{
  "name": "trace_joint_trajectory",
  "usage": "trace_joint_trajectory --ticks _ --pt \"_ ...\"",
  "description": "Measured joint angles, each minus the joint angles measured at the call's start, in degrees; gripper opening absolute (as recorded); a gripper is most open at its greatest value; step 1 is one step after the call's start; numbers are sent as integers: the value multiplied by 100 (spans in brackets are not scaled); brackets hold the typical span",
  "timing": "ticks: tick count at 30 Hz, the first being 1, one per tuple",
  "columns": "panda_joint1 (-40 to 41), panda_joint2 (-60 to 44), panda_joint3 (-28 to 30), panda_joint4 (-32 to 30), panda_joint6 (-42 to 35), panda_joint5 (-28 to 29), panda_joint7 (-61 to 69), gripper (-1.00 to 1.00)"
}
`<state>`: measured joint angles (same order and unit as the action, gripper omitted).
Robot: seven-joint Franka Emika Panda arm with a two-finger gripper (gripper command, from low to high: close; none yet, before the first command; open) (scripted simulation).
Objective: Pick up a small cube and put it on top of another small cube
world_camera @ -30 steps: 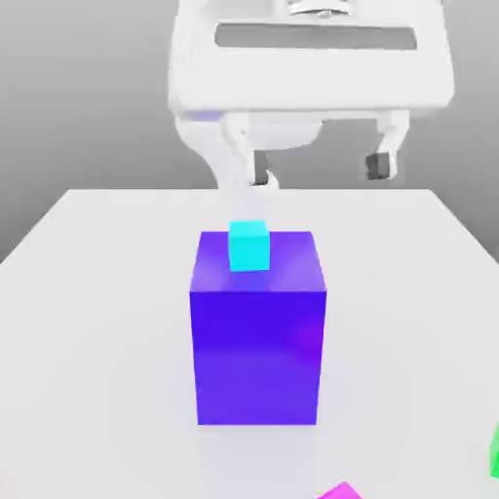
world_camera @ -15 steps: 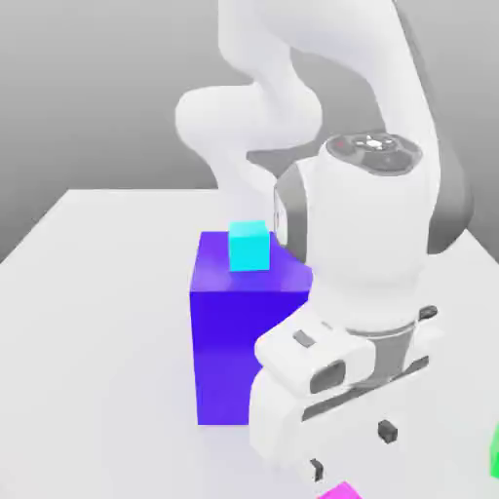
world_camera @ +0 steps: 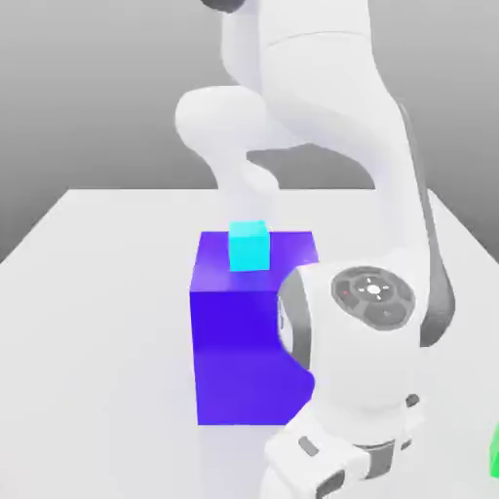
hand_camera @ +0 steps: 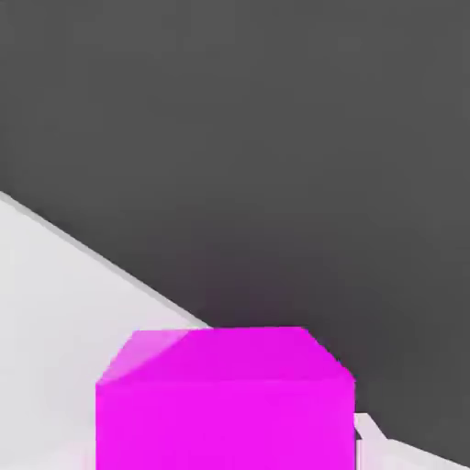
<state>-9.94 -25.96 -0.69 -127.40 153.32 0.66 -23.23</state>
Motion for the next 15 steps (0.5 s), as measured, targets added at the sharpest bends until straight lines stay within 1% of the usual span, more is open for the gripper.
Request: trace_joint_trajectory --ticks 2,8,10,12,13,15 --pt "-104 318 -95 -45 -281 22 17 -100" --pt "-1040 701 -829 51 -798 358 56 -100" --pt "-1368 567 -998 137 -758 554 6 -100" --pt "-1537 217 -967 188 -466 721 -83 -100" --pt "-1585 73 -936 203 -338 776 -117 100" --pt "-1585 73 -936 203 -338 776 -117 100"
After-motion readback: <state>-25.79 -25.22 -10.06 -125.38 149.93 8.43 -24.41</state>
